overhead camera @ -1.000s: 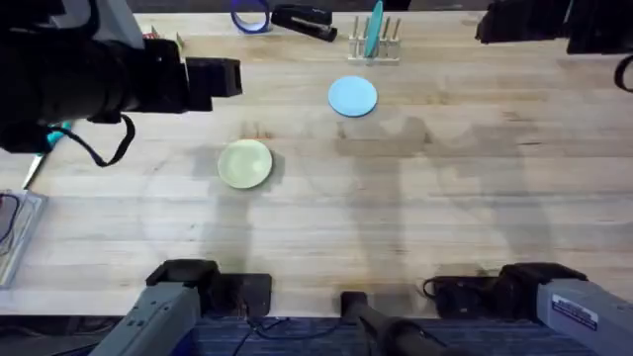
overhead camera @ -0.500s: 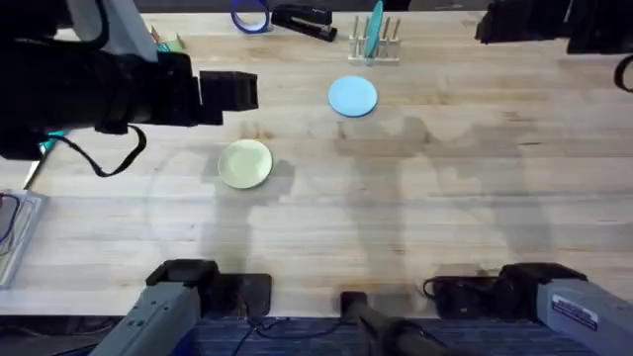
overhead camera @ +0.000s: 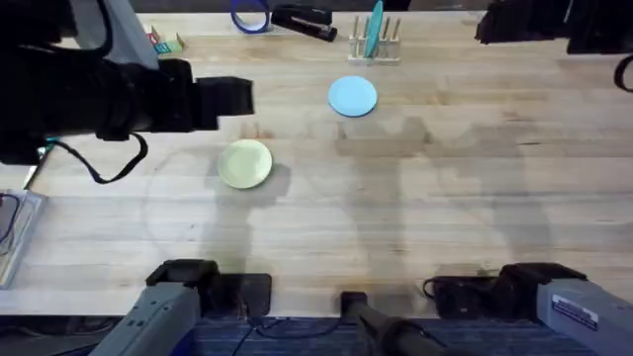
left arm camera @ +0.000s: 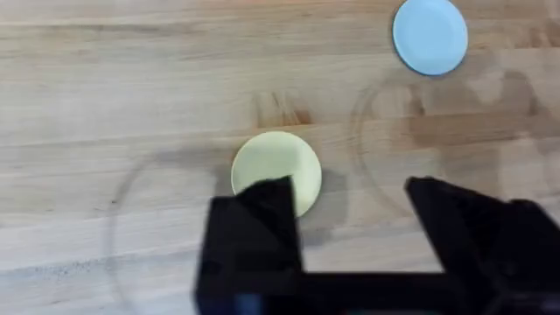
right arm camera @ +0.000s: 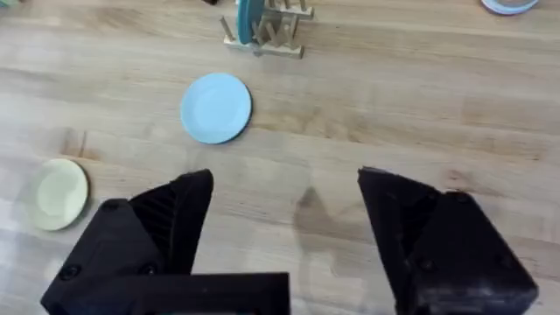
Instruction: Pick up the plates from the table one by one and place each into a slot on the dish rack.
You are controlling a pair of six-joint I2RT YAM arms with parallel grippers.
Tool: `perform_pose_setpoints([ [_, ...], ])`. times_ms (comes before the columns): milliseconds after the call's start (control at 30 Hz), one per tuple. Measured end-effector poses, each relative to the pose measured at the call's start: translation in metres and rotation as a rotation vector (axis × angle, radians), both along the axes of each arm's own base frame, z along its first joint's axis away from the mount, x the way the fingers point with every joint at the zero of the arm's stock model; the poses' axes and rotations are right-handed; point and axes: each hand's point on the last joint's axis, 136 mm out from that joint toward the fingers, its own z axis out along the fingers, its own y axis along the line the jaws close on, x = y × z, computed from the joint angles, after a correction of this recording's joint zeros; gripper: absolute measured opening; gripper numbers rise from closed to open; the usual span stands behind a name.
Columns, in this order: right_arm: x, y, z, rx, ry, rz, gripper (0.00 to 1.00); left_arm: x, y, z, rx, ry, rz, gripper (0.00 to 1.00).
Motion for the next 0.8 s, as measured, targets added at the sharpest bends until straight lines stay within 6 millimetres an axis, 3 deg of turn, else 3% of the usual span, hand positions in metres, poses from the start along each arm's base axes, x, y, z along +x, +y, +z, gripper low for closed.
perform_pose_setpoints([
  [100, 0.0, 0.0, 0.0, 0.0, 0.0, 0.0, 0.995, 0.0, 0.001, 0.0, 0.003, 0.0, 0.003, 0.485],
  [200, 0.0, 0.0, 0.0, 0.0, 0.0, 0.0, 0.995, 0.0, 0.002, 0.0, 0.004, 0.0, 0.009, 0.296],
  [267, 0.0, 0.0, 0.0, 0.0, 0.0, 0.0, 0.996, 0.0, 0.004, 0.0, 0.006, 0.001, 0.015, 0.085],
  [333, 0.0, 0.0, 0.0, 0.0, 0.0, 0.0, 0.996, -0.001, 0.007, -0.002, 0.006, 0.009, 0.03, 0.045],
  [800, 0.004, 0.0, 0.004, 0.0, -0.023, 0.0, 0.996, -0.032, 0.017, -0.032, -0.116, 0.225, -0.016, 0.042],
])
